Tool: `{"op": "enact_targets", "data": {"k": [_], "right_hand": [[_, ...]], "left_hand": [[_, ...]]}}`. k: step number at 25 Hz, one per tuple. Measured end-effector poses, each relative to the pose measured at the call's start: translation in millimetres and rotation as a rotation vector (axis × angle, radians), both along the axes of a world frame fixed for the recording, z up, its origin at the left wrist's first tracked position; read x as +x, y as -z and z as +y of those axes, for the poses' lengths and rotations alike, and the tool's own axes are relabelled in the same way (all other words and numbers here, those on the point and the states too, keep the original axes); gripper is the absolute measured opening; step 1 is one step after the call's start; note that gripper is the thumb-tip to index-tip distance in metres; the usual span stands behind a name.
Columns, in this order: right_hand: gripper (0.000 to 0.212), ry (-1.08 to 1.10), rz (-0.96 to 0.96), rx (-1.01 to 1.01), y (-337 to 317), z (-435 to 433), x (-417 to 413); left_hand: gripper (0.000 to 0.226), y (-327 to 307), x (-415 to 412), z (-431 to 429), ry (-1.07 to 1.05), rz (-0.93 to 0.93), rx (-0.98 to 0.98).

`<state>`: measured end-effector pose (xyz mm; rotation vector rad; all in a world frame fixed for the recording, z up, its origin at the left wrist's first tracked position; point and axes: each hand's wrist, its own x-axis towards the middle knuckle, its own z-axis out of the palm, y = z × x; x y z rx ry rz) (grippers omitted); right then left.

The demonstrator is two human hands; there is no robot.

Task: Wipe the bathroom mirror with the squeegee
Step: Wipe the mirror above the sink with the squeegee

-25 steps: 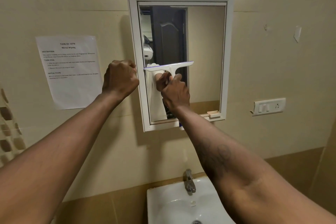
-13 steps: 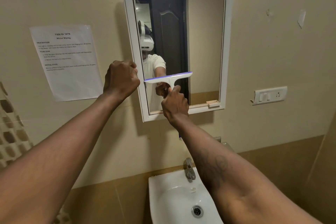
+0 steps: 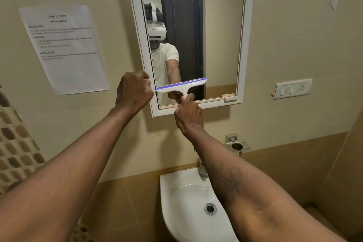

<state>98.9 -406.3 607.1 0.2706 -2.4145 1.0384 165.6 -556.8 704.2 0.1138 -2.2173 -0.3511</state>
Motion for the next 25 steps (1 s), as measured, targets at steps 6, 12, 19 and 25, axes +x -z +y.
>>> {"op": "enact_targets", "data": {"k": [6,12,19,25], "right_hand": [[0.019,0.002,-0.024,0.005,18.7,1.3,4.3],[0.021,0.014,-0.051,0.015,31.9,1.2,6.9],[0.02,0.032,-0.118,-0.01,44.2,0.2,12.9],[0.022,-0.004,-0.204,-0.045,34.5,3.0,19.9]], "left_hand": [[0.024,23.2,-2.4,0.9,-0.005,-0.073,0.043],[0.024,40.9,-5.0,-1.0,-0.009,-0.114,0.057],[0.026,49.9,-8.5,0.0,-0.002,-0.148,0.069],[0.027,50.5,-6.2,7.3,0.008,-0.162,0.073]]}}
